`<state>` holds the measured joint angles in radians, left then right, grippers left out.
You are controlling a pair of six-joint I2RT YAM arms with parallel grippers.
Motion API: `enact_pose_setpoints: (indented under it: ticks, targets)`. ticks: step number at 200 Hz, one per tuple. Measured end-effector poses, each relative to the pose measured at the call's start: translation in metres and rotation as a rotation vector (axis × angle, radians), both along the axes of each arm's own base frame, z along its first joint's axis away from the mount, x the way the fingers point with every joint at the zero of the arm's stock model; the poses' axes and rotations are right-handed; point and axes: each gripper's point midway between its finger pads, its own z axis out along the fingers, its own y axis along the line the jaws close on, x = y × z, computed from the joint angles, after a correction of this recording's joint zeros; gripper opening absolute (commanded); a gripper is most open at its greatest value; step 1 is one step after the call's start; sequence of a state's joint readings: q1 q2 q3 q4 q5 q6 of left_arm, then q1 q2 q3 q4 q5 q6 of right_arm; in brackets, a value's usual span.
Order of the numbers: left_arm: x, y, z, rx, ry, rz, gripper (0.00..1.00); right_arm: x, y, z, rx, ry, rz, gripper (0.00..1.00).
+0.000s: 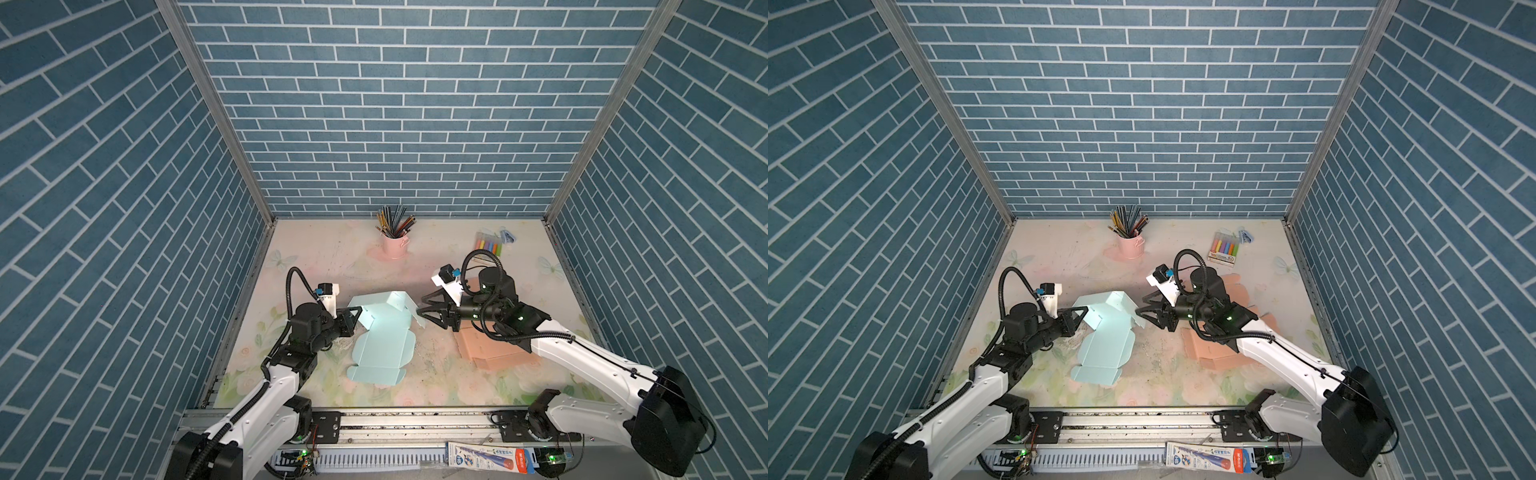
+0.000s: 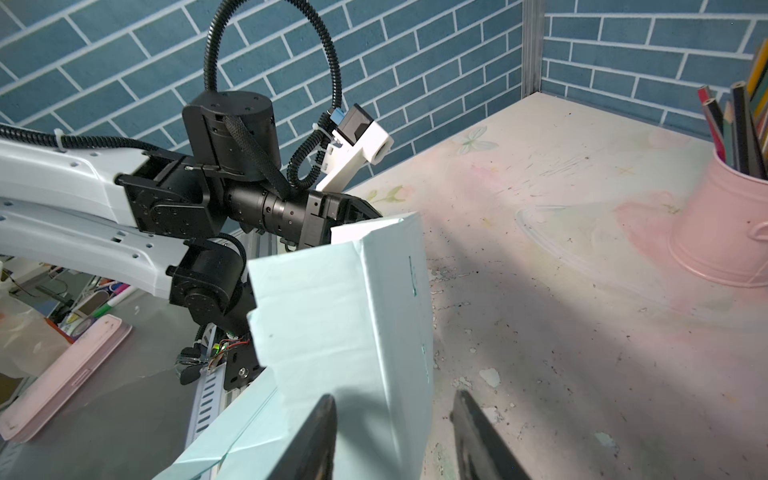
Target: Fold the paper box
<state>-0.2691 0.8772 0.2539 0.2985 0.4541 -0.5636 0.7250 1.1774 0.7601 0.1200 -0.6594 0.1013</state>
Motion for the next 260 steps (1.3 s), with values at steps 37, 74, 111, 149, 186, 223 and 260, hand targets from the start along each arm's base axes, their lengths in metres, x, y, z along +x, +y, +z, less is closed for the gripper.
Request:
enact_pose_setpoints:
  ticks: [37,74,111,149,186,223,260]
  targets:
    - [0.000,-0.001,-0.001,0.001,0.003,-0.001,0.00,0.000,0.008,-0.005,-0.033,-0.014,-0.002,0.40]
    - [0.000,0.000,-0.001,0.002,0.002,0.002,0.00,-0.005,0.020,-0.004,-0.060,-0.052,0.007,0.37]
    - [0.001,0.000,-0.001,0.004,0.003,0.007,0.00,-0.006,0.026,-0.005,-0.093,-0.090,-0.022,0.32]
    - [0.002,0.002,-0.004,0.010,0.009,0.021,0.00,-0.003,0.034,-0.011,-0.154,-0.124,-0.070,0.29]
    - [0.003,0.005,-0.009,0.021,0.022,0.039,0.00,0.000,0.041,-0.020,-0.206,-0.154,-0.123,0.31]
    - [0.004,0.007,-0.011,0.025,0.026,0.053,0.00,0.003,0.048,-0.026,-0.257,-0.188,-0.176,0.38]
    - [0.004,0.008,-0.011,0.027,0.026,0.057,0.00,0.001,0.051,-0.030,-0.286,-0.211,-0.217,0.42]
